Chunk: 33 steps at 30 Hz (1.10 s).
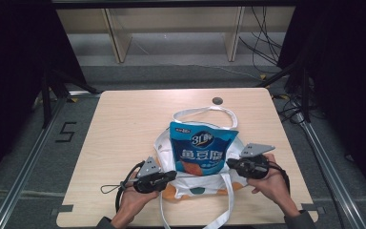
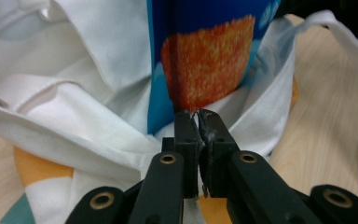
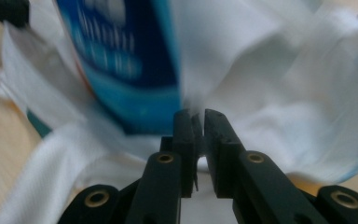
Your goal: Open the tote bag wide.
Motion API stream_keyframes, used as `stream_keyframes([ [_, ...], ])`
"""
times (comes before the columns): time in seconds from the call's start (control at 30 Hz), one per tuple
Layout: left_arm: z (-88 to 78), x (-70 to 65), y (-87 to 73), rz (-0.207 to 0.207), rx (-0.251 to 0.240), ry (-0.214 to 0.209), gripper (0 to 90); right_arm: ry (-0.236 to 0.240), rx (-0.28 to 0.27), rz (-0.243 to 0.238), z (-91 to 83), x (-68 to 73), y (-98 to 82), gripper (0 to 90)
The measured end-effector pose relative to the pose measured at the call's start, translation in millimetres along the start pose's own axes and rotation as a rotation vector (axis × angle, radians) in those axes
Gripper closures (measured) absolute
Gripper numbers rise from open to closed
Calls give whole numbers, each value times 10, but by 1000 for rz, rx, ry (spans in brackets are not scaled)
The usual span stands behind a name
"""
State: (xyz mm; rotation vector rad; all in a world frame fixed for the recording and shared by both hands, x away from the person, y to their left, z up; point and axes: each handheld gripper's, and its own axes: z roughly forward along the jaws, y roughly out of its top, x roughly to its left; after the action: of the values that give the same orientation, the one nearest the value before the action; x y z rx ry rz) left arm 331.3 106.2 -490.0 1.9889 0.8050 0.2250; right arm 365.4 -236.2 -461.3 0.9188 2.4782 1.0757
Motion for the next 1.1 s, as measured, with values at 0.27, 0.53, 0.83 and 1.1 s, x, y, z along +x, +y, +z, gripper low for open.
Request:
stream_keyframes([
  [0.27, 213, -25, -56, 23, 35, 33, 867, -23, 102, 17, 202, 64, -166, 868],
  [0.53, 2, 29, 49, -20, -42, 39, 853, -55, 19, 3, 49, 49, -97, 847],
  [0.83, -48, 285, -72, -119, -21, 15, 851, -39, 29, 84, 34, 49, -294, 846],
  [1.1, 180, 242, -94, -71, 36, 43, 872, -82, 114, -1, 257, 56, -243, 900],
])
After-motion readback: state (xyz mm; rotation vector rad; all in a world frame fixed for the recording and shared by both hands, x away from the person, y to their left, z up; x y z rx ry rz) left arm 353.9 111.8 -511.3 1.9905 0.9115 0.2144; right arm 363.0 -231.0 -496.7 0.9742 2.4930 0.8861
